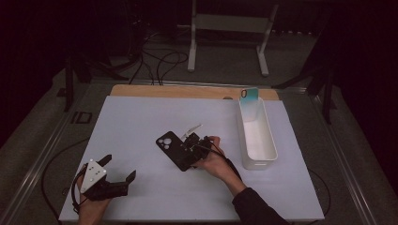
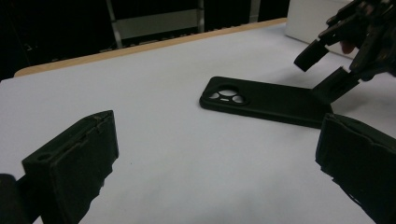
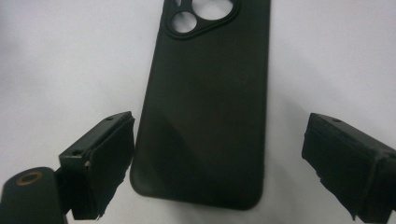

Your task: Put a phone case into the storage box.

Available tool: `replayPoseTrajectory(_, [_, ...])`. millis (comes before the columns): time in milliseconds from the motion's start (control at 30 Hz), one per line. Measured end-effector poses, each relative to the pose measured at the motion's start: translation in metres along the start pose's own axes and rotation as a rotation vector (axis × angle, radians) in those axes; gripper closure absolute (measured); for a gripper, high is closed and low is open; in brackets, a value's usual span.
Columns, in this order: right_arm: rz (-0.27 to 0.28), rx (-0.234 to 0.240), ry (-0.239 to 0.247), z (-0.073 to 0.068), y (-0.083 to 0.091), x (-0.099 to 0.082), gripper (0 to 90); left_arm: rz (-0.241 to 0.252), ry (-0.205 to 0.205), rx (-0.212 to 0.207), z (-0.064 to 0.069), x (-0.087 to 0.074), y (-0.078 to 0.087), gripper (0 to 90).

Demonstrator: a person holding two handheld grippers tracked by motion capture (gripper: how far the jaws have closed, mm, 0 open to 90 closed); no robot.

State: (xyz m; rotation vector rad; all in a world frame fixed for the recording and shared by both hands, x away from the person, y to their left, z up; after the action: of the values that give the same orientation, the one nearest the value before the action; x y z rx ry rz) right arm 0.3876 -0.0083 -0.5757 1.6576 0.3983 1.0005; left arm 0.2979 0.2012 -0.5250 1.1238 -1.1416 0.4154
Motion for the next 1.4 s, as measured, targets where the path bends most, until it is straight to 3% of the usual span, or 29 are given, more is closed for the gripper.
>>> replayPoseTrajectory(233, [-0.028,-0.004,0.012,-0.001,-0.011,-0.001,9.0,0.001,0.001,0.001,0.0,0.0,0.0,0.0])
replayPoseTrajectory(500, [-0.046,0.001,-0.007,-0.004,-0.018,-0.001,8.8,-0.001,0.0,0.001,0.0,0.0,0.0,0.0])
replayPoseTrajectory(700, [-0.066,-0.001,0.018,-0.007,-0.024,-0.002,8.9,0.0,0.001,0.003,0.0,0.0,0.0,0.0])
replayPoseTrajectory(767, [-0.076,-0.007,-0.005,-0.009,-0.026,-0.003,8.9,0.0,0.001,0.002,0.0,0.0,0.0,0.0])
replayPoseTrajectory(800, [-0.083,-0.008,0.011,-0.008,-0.026,-0.004,8.9,0.0,0.001,0.002,0.0,0.0,0.0,0.0])
replayPoseTrajectory(1100, [-0.108,-0.021,0.006,-0.008,-0.025,-0.006,11.6,0.001,0.001,0.003,0.0,0.0,0.001,0.0])
replayPoseTrajectory(1233, [-0.12,-0.023,0.031,-0.007,-0.024,-0.009,12.0,-0.001,0.001,0.004,0.0,0.0,0.0,0.0])
replayPoseTrajectory(1400, [-0.125,-0.022,0.029,-0.007,-0.023,-0.01,12.8,-0.005,-0.001,0.004,0.0,-0.001,0.0,0.0])
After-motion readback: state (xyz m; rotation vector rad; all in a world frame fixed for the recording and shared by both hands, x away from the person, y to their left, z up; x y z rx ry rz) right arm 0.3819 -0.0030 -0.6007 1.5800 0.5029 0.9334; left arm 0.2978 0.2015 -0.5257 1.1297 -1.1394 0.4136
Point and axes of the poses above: each handheld gripper's, and its own axes: y roughly backward along the jaws, x roughly out of its top, z roughly to its right, the point moved 10 cm from there along -y, roughly forward along the jaws, and after that the axes turned 8 degrees about -z, right-handed, at the moved point
